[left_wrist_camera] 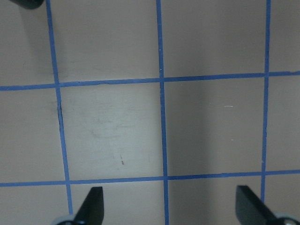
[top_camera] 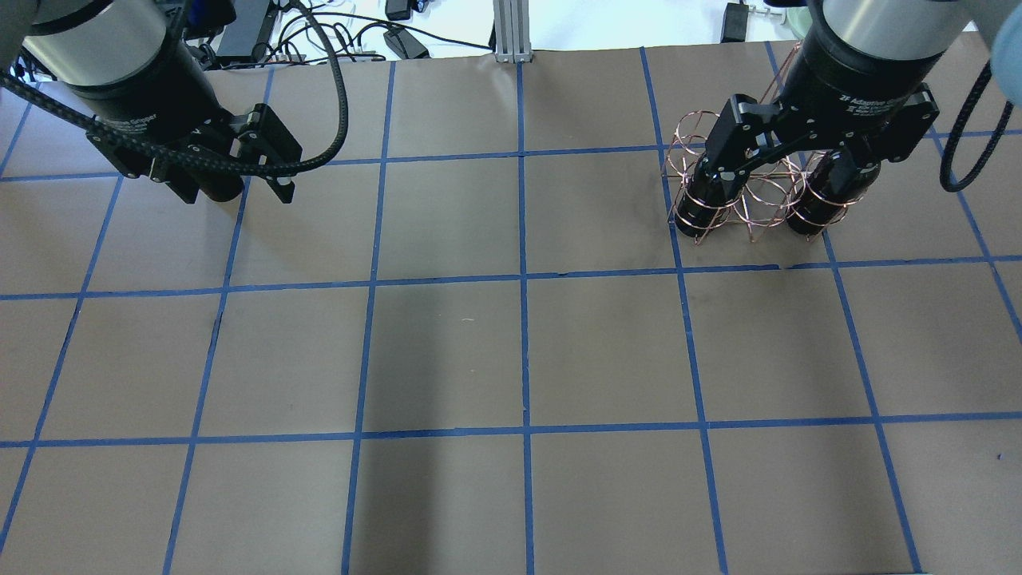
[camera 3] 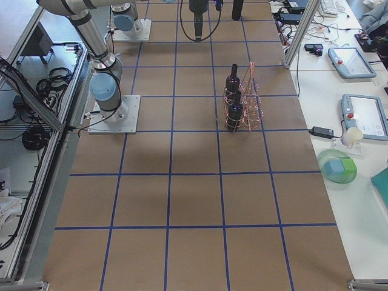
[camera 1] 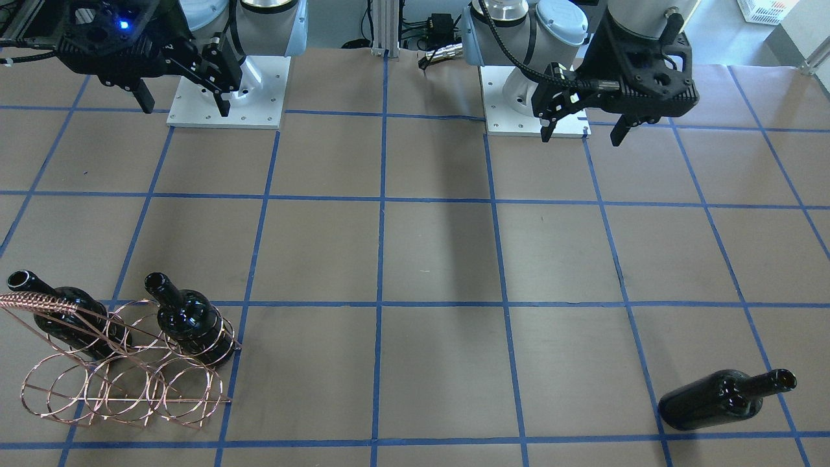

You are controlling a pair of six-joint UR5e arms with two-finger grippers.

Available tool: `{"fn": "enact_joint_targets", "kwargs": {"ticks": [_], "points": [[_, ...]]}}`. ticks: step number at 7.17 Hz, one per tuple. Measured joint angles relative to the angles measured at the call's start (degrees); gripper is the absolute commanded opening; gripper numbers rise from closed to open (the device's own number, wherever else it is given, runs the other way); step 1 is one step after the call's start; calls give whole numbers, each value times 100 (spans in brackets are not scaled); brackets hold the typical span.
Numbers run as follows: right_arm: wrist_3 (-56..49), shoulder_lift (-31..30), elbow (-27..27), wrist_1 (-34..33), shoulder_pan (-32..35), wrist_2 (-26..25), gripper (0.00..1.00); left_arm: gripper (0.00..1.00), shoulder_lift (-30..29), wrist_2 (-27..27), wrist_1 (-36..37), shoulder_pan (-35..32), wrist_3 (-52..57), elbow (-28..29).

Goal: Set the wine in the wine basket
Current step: 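Move the left gripper over the standing dark wine bottle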

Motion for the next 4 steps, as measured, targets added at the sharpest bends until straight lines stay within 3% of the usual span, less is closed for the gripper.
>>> {"fn": "enact_joint_targets", "kwargs": {"ticks": [4], "points": [[-19, 4, 4, -14, 15, 11, 100, 100, 27, 9, 31, 813, 123, 97]]}}
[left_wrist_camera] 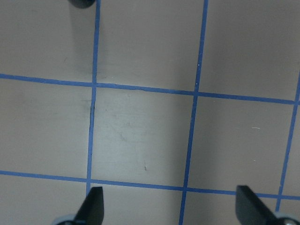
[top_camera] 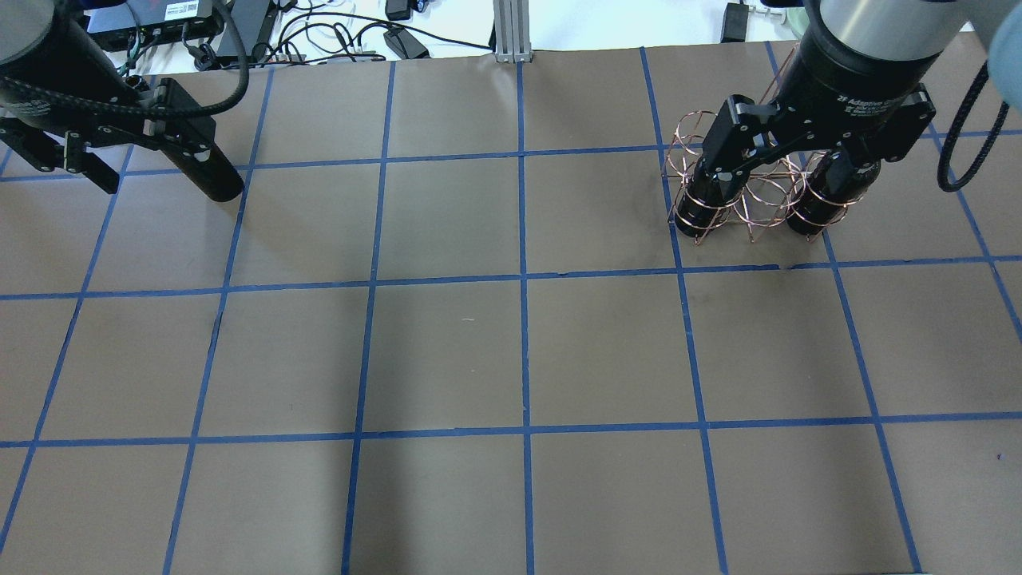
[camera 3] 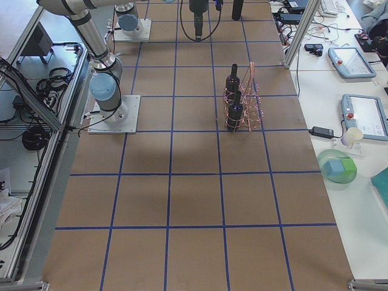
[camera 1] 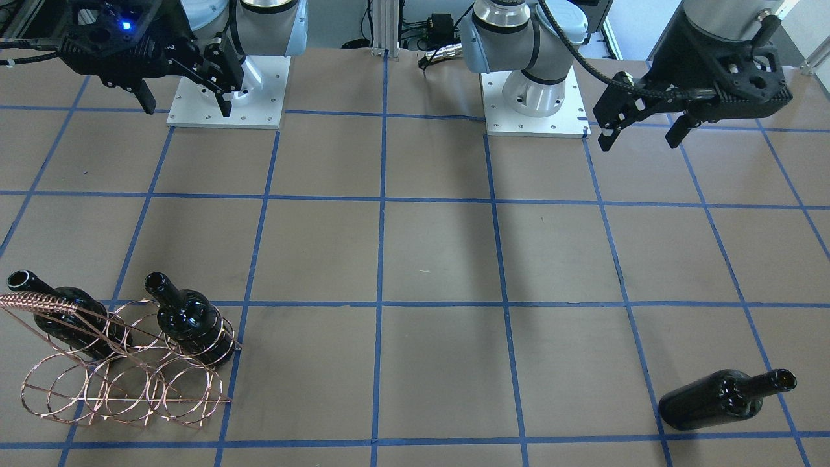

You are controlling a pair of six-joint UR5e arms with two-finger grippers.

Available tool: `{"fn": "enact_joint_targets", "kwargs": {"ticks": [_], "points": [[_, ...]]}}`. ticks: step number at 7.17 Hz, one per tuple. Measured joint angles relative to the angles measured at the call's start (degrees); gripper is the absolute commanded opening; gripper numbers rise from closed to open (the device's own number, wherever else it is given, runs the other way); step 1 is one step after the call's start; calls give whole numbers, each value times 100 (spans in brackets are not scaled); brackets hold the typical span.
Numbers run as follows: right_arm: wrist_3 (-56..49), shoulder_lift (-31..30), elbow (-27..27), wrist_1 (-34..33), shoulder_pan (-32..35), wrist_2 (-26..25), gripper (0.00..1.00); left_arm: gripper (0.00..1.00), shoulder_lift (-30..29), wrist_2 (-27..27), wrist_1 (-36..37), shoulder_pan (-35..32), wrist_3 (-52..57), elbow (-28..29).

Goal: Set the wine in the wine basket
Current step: 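Move the left gripper over the standing dark wine bottle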

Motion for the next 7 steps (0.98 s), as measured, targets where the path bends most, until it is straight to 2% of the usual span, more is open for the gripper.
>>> {"fn": "enact_joint_targets", "kwargs": {"ticks": [2, 3, 5, 7], "points": [[-4, -1, 0, -4, 2, 1, 100, 100, -101, -23, 171, 291, 199, 88], [-1, -5, 0, -3, 2, 1, 100, 100, -255, -21, 218, 446, 437, 309], [4, -8, 0, -1, 2, 3, 100, 100, -820, -72, 229, 595, 807, 984], [10, -8, 0, 3, 2, 3, 100, 100, -1487, -347, 553, 807, 1152, 1295]]}}
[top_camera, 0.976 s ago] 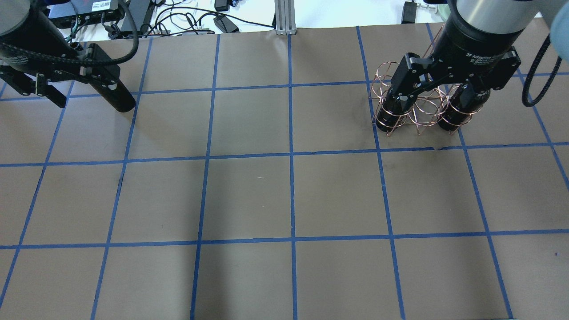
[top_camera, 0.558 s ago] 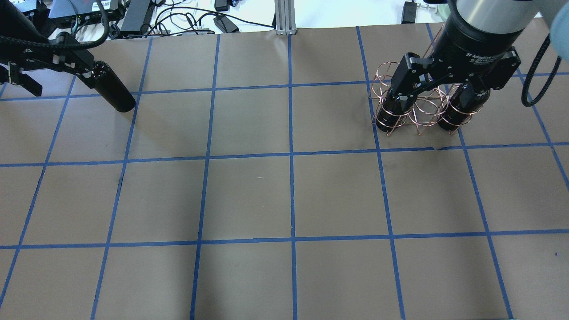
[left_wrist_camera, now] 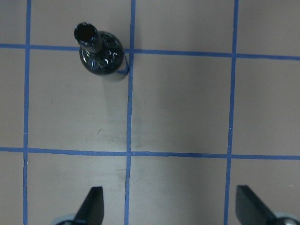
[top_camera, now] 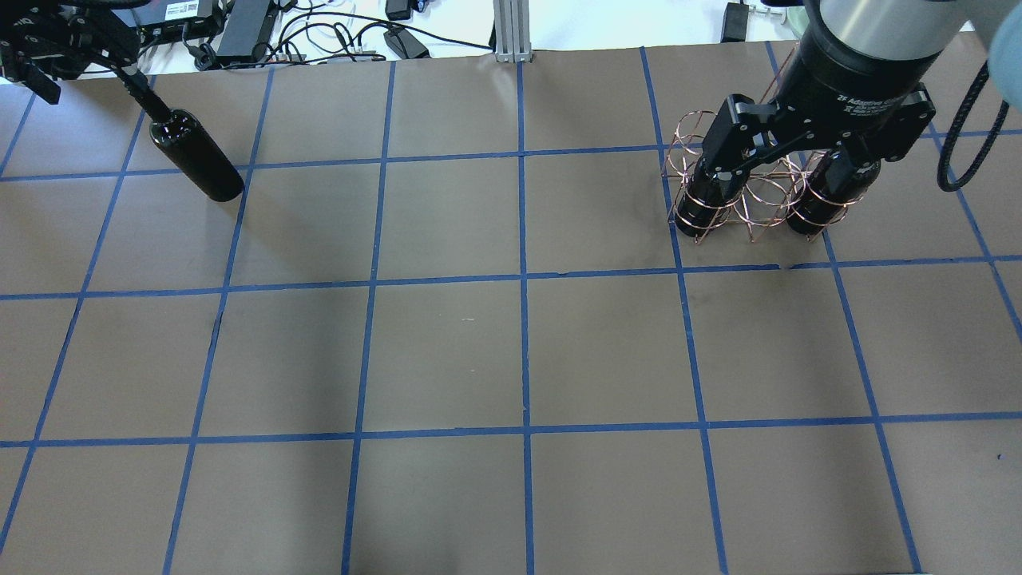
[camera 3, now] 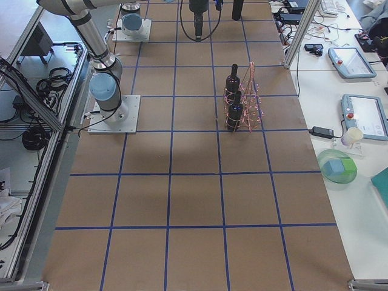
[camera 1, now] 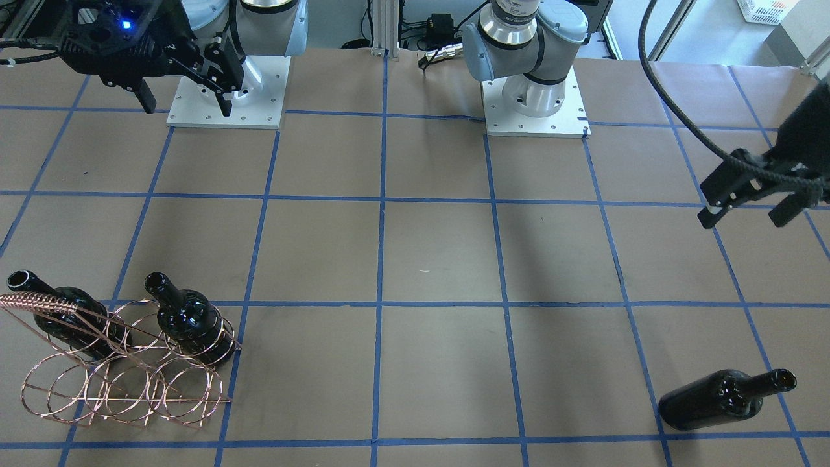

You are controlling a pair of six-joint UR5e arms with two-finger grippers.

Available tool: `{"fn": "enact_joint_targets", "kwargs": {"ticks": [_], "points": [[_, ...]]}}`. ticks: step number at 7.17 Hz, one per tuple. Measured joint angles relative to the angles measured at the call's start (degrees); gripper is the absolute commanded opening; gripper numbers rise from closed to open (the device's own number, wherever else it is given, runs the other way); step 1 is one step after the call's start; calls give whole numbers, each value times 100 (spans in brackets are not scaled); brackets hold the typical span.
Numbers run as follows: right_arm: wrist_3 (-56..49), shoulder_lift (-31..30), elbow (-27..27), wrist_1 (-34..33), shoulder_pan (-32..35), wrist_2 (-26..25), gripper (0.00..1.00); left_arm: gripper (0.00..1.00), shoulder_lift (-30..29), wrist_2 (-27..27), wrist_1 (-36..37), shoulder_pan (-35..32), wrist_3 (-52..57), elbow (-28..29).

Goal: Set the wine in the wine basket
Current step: 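Move the left gripper over the standing dark wine bottle, then lower the left gripper and close it on the bottle neck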

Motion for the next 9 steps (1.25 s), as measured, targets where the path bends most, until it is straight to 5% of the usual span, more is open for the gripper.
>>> {"fn": "enact_joint_targets", "kwargs": {"ticks": [9], "points": [[-7, 5, 0, 1, 4, -10, 100, 100, -1495, -189, 2002, 421, 462, 52]]}}
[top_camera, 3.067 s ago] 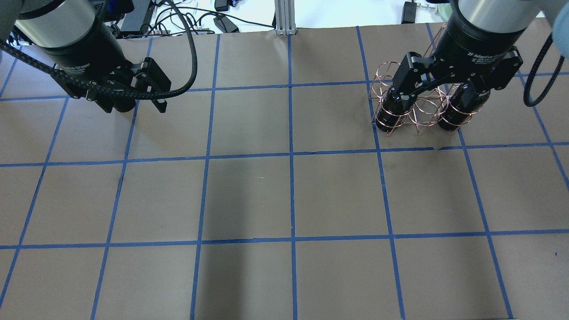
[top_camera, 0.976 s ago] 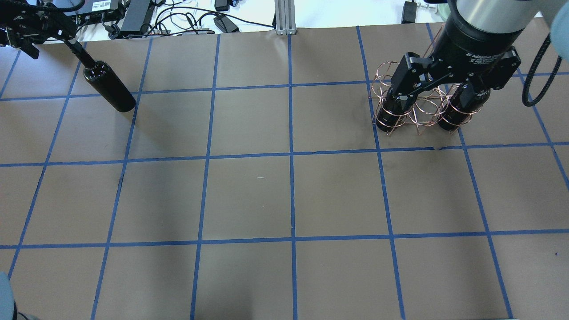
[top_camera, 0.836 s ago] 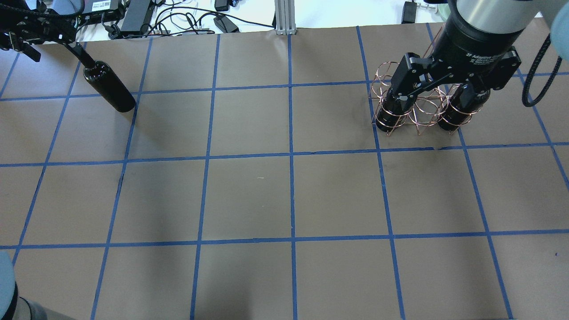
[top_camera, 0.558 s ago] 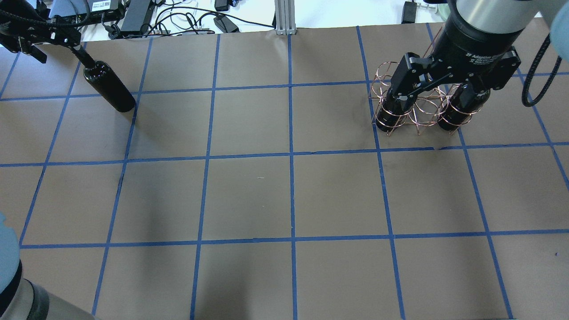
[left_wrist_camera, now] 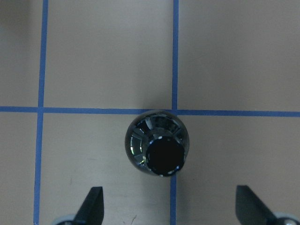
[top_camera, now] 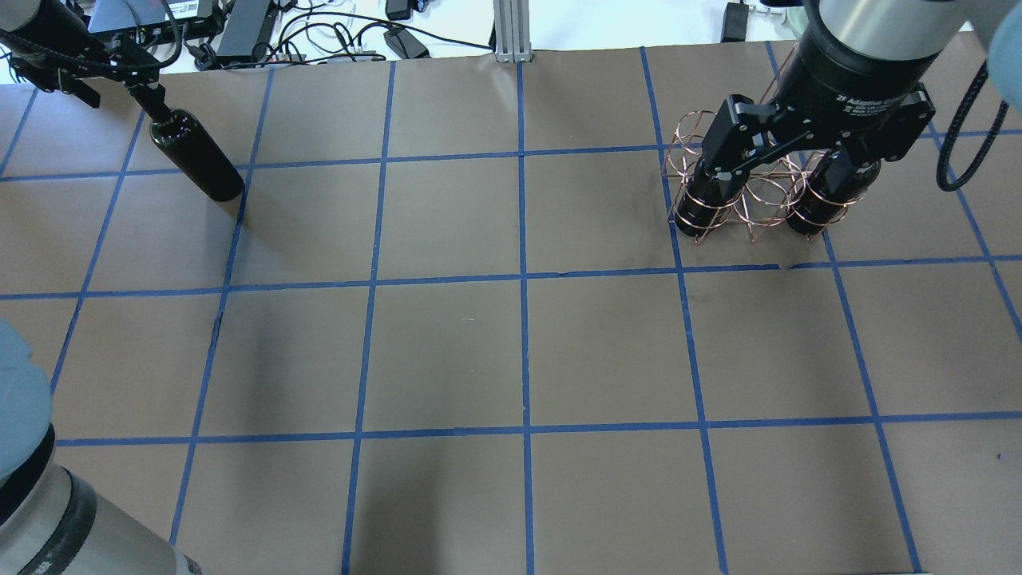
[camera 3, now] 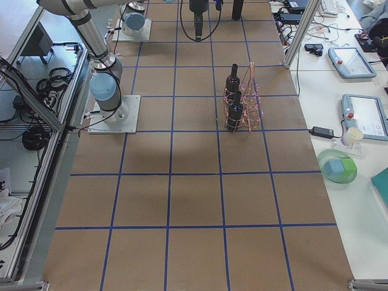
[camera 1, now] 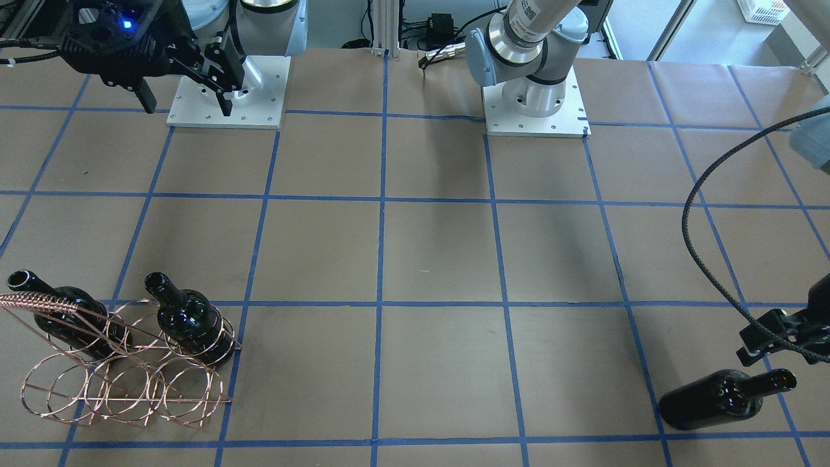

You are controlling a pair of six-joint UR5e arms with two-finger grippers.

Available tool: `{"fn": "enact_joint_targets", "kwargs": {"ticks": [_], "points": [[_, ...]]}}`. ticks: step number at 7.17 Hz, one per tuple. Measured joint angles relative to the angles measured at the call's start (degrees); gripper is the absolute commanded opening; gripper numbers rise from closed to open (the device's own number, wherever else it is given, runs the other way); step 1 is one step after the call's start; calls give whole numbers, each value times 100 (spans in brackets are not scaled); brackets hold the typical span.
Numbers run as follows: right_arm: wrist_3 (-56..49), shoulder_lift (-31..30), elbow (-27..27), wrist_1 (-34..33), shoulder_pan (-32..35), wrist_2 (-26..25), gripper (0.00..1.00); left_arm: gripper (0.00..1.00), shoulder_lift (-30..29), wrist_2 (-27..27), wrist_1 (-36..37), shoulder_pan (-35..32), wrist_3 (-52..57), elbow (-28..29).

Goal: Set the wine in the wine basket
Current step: 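Lower the left gripper and close it on the bottle neck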

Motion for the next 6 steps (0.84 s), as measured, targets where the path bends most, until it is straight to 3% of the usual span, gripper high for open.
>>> {"fn": "enact_joint_targets", "kwargs": {"ticks": [4, 6], "points": [[2, 3, 0, 0, -4, -14, 100, 100, -262, -31, 332, -1, -261, 90], [2, 3, 0, 6, -4, -10, 100, 92, -350, -228, 445, -7, -419, 93]]}}
